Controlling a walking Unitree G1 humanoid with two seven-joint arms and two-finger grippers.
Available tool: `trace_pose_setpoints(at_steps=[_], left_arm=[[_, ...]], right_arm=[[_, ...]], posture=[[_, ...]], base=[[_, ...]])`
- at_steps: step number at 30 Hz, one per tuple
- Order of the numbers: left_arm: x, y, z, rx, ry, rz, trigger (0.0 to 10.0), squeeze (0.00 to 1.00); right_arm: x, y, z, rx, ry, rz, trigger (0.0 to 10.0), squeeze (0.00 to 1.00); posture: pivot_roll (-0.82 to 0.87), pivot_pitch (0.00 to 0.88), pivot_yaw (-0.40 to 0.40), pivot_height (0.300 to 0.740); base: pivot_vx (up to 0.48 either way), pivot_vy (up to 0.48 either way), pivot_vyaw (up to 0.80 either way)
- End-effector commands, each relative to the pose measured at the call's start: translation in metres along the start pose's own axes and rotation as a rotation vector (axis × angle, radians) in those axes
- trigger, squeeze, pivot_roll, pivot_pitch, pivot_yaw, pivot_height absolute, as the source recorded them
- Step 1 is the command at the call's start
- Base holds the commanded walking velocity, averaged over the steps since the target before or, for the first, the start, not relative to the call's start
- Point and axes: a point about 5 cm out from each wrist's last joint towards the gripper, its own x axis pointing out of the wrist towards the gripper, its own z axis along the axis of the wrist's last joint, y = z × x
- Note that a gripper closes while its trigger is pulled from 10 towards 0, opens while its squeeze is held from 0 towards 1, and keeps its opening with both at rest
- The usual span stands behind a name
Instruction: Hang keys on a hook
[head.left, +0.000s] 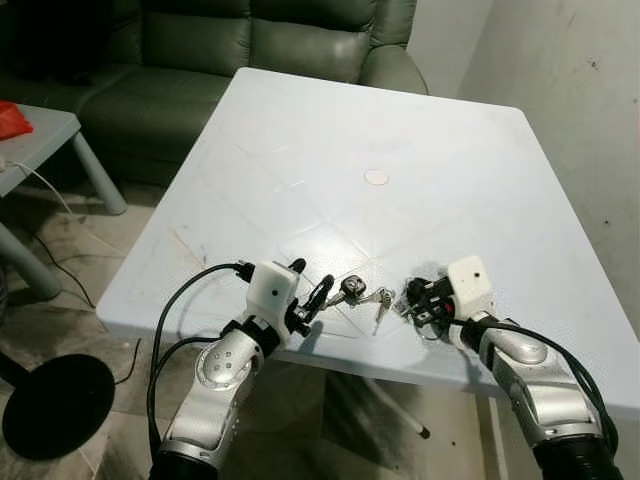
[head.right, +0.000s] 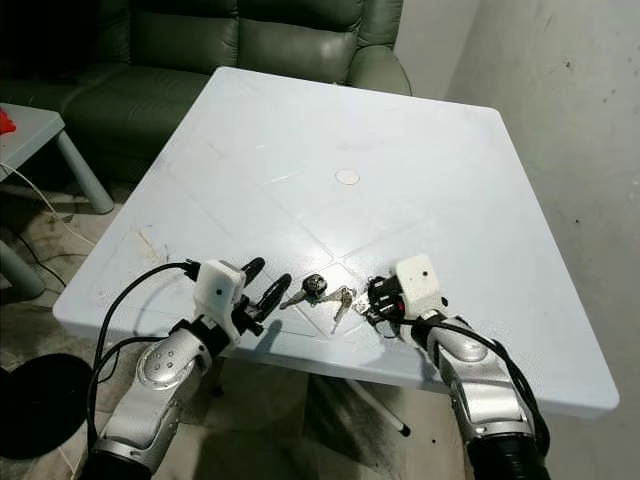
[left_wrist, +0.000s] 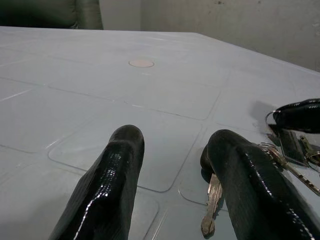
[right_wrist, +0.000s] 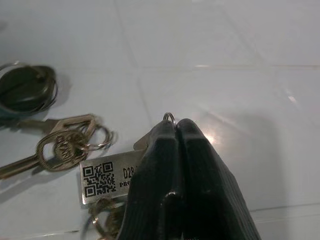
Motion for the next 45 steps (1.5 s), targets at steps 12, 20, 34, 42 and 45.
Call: trace_pose_setpoints(at_steps=[12,20,34,42,45], left_arm=[[0.016,0.042,0.026,0.023,-0.059,0.168,10.0,0.0],[0.016,0.082,0.059,0.009,-0.153,0.33,10.0,0.0],[0.0,0.119,0.058,-0.048,-0.137,0.455,10.0,0.0],[0.004,0.122,0.058,-0.078,-0.117,0.47,10.0,0.0],[0.004,0.123,0.059,-0.07,-0.125,0.462,10.0,0.0]], right_arm=[[0.0,-0.023,0.06,0.353,-0.399,-0.081,0.0,0.0],[-0.015,-0.036,0.07,0.287,-0.578,-0.273,6.2,0.0],[-0.009,-0.013,0.059,0.109,-0.497,-0.403,10.0,0.0],[-0.005,-0.012,0.06,0.069,-0.47,-0.427,10.0,0.0],[-0.004,-0.013,0.06,0.075,-0.463,-0.428,10.0,0.0]], posture=[[-0.12,0.065,-0.066,0.74],[-0.13,0.045,-0.043,0.74],[-0.14,0.025,-0.019,0.74],[-0.14,0.019,-0.022,0.74],[-0.14,0.014,-0.021,0.74]], base=[[0.0,0.0,0.0],[0.0,0.0,0.0],[0.0,0.0,0.0],[0.0,0.0,-0.45],[0.0,0.0,-0.71]])
